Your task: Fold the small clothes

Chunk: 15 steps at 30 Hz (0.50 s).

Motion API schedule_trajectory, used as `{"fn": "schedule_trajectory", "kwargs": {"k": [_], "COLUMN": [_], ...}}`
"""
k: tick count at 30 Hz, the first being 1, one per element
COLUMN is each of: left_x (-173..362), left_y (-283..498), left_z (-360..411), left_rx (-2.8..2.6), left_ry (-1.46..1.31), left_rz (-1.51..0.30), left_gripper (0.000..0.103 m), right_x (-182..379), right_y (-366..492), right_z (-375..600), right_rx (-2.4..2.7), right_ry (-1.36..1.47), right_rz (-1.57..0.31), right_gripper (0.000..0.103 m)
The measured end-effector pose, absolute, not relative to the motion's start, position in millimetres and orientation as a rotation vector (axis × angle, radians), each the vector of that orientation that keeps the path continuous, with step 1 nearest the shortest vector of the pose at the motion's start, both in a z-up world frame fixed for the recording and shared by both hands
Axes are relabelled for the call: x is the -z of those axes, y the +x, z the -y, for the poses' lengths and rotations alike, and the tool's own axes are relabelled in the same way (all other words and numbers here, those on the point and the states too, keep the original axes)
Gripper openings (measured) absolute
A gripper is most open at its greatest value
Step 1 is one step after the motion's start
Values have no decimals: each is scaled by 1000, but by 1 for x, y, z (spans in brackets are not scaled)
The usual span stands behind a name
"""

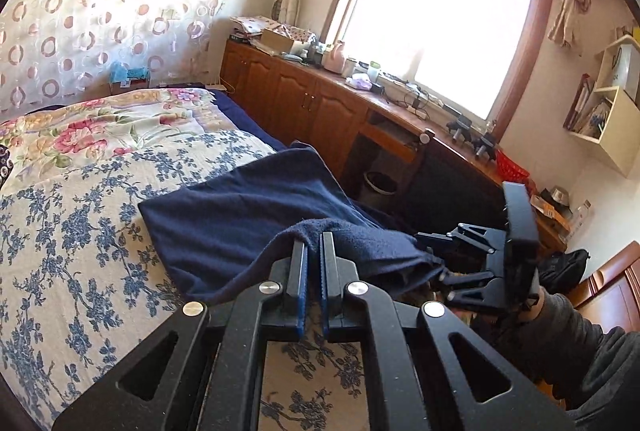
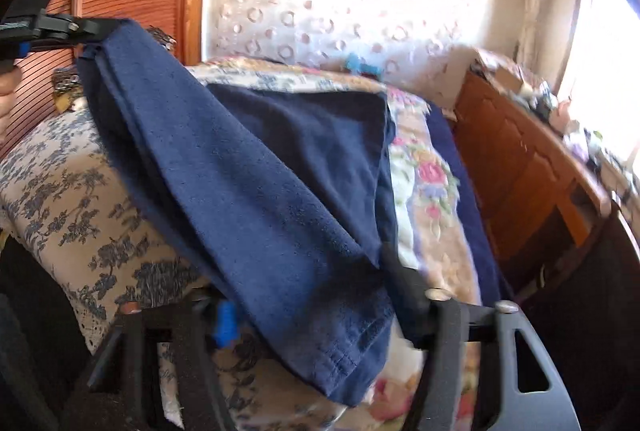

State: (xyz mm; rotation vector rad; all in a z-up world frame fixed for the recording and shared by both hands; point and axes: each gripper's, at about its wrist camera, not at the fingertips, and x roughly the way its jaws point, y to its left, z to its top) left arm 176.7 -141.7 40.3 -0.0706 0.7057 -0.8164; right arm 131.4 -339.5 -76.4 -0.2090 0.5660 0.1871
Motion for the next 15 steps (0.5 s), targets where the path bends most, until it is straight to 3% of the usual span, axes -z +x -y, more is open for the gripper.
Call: {"fn": "schedule_trajectory", "kwargs": {"k": [1,4,10,15], "left_x": [-41,-42,-38,-24], "left_y": [179,190,222,254], "left_z": [140,131,115,112], "left_rx": [810,773,679,614], "left_ry": [-72,-79,-90,-76], "left_rz": [-704,-694,-695,-728], "left_gripper": [6,6,6,6], "right_x": [73,54,14,13], "right_y": [138,151,215,283], "right_z": [341,341,328,323], "right_rx": [-200,-217,-236,-270], "right_ry": [-216,-242,-297,-281], "right_rz": [-559,-528,-456,-496], "right_gripper": [28,12,10,10]}}
